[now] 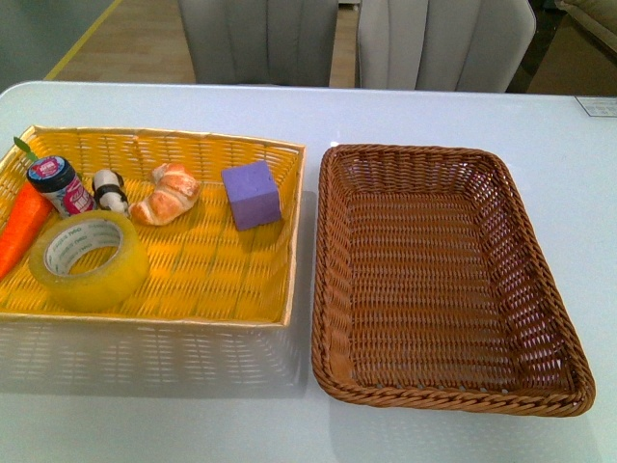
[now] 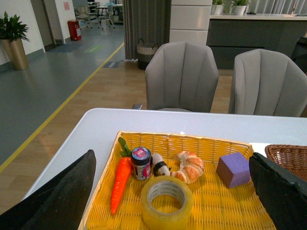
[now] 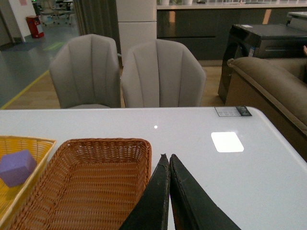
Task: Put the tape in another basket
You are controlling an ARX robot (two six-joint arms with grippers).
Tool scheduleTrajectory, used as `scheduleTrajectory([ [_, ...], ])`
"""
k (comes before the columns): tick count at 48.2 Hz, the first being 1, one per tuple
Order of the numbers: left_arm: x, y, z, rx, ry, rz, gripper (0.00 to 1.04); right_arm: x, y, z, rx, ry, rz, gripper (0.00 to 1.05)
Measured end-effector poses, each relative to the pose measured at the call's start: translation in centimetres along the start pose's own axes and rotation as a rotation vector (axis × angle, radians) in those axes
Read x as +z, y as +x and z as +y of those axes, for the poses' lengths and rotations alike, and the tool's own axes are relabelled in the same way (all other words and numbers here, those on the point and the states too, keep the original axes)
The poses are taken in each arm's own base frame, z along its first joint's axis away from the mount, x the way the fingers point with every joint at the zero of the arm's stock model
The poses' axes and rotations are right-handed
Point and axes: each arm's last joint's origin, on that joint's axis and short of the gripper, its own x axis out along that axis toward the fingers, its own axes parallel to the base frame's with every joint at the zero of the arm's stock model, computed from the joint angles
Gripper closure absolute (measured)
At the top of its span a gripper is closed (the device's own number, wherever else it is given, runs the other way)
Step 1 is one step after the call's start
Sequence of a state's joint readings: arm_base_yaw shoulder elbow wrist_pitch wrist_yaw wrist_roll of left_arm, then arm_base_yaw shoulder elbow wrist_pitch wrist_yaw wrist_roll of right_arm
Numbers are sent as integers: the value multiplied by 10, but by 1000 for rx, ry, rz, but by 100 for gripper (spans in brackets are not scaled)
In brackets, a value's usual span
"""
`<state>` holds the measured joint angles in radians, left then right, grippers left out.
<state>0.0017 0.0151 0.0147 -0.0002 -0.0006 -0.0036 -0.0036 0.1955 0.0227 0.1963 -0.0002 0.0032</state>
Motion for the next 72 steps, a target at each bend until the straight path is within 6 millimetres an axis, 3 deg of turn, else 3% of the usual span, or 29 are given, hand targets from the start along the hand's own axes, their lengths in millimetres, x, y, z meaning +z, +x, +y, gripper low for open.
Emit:
scheduleTrajectory([
  [12, 0, 0, 0, 0, 0, 0, 9, -3, -12, 0, 0, 0, 8, 103],
  [25, 0, 0, 0, 0, 0, 0, 9, -3, -13, 0, 0, 0, 5, 103],
  [27, 0, 0, 0, 0, 0, 0, 9, -3, -13, 0, 0, -1, 5, 100],
  [33, 0, 0, 0, 0, -3, 3, 9, -3, -13, 0, 1, -1, 5, 77],
  [35, -1, 0, 0, 19, -32, 64, 9, -3, -13, 0, 0, -1, 5, 70],
  [38, 0, 3, 1, 46, -109, 291, 9, -3, -13, 0, 1, -1, 5, 58],
  [44, 6, 23, 5, 60, -164, 387, 9, -3, -13, 0, 1, -1, 5, 37],
  [52, 15, 72, 16, 70, -141, 364, 9, -3, -13, 0, 1, 0, 4, 7],
  [62, -6, 129, 26, -21, -126, 469, 9, -2, -13, 0, 1, 0, 4, 9],
  [72, -58, 181, 34, -45, -63, 661, 9, -3, -13, 0, 1, 0, 4, 9],
])
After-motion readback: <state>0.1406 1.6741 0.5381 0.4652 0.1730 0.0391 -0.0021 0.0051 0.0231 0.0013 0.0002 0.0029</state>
